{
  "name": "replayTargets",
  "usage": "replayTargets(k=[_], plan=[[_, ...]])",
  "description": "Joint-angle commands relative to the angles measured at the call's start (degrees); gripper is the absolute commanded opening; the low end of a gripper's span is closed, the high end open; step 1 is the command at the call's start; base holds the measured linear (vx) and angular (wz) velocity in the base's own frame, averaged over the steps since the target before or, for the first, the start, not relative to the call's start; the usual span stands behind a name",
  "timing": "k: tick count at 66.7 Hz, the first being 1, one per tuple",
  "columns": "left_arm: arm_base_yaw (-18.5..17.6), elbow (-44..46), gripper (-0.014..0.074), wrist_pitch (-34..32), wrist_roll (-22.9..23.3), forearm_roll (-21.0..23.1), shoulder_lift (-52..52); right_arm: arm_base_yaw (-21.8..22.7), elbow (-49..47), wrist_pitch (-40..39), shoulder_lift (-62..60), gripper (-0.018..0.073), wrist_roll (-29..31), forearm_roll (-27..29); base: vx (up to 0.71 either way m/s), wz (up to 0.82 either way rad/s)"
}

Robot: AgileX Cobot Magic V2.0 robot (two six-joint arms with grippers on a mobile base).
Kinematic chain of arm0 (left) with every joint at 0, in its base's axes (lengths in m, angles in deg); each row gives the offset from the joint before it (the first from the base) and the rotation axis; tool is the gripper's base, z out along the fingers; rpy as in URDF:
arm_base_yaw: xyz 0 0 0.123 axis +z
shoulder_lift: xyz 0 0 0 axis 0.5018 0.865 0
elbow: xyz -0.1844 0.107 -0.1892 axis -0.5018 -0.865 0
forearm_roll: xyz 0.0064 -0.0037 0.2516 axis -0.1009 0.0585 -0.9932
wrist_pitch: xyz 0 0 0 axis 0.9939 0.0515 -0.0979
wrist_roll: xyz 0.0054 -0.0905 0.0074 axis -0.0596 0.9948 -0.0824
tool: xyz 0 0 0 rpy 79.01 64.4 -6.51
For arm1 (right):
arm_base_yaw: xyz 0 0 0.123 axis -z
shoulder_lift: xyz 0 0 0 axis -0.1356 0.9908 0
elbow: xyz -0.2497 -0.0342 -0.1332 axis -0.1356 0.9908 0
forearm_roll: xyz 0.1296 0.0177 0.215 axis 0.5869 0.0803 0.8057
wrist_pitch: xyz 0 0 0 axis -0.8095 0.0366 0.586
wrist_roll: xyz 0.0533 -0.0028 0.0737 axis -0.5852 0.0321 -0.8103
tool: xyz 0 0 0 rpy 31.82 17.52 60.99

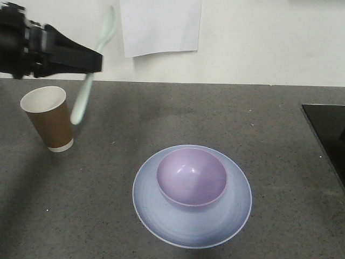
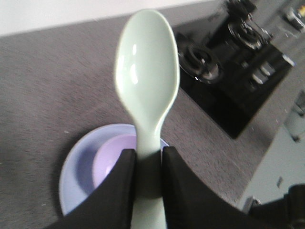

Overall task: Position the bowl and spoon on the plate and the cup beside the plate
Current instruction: 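Move the left gripper with the spoon over the bowl and lower it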

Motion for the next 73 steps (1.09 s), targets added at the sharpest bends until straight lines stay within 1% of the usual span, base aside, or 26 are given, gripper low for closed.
replayTargets(k=[1, 7, 13, 21, 26, 30, 36, 57, 66, 73], plan=[[-5.69, 1.47, -0.0008, -3.86, -0.09, 0.35, 2.03, 0.31, 3.76, -5.25, -1.37, -0.0006, -2.13, -1.87, 0.0, 0.0], [-10.96, 1.47, -0.0008, -5.9, 1.5, -4.36, 5.51, 0.31, 7.64, -5.08, -2.09, -0.0006, -5.11, -2.71, 0.0, 0.0], [-15.21, 1.47, -0.0008, -7.59, 4.04, -8.78, 9.23, 0.31, 11.36, -5.02, -2.09, -0.0006, -6.15, -2.71, 0.0, 0.0], [-18.91, 1.47, -0.0008, -9.27, 6.08, -13.26, 12.65, 0.31, 15.05, -5.1, -2.09, -0.0006, -6.15, -2.64, 0.0, 0.0], [-20.26, 1.47, -0.0008, -9.73, 7.62, -14.57, 14.3, 0.31, 16.55, -5.1, -2.09, -0.0006, -6.15, -2.64, 0.0, 0.0], [-20.95, 1.47, -0.0008, -10.1, 7.69, -15.32, 15.3, 0.31, 17.14, -5.16, -2.09, -0.0006, -6.15, -2.64, 0.0, 0.0], [-21.55, 1.47, -0.0008, -10.34, 7.68, -15.1, 16.24, 0.31, 17.15, -5.36, -2.09, -0.0006, -6.15, -2.64, 0.0, 0.0], [-21.56, 1.47, 0.0007, -9.64, 7.68, -15.03, 17.35, 0.31, 17.15, -8.06, -2.09, -0.0006, -6.15, -2.64, 0.0, 0.0], [-21.56, 1.47, 0.0043, -8.67, 7.68, -15.03, 17.54, 0.31, 17.15, -8.06, -2.09, -0.0006, -6.15, -2.64, 0.0, 0.0], [-21.56, 1.47, 0.0098, -8.67, 7.68, -14.56, 17.54, 0.31, 17.15, -8.12, -2.09, -0.0006, -6.15, -2.87, 0.0, 0.0]])
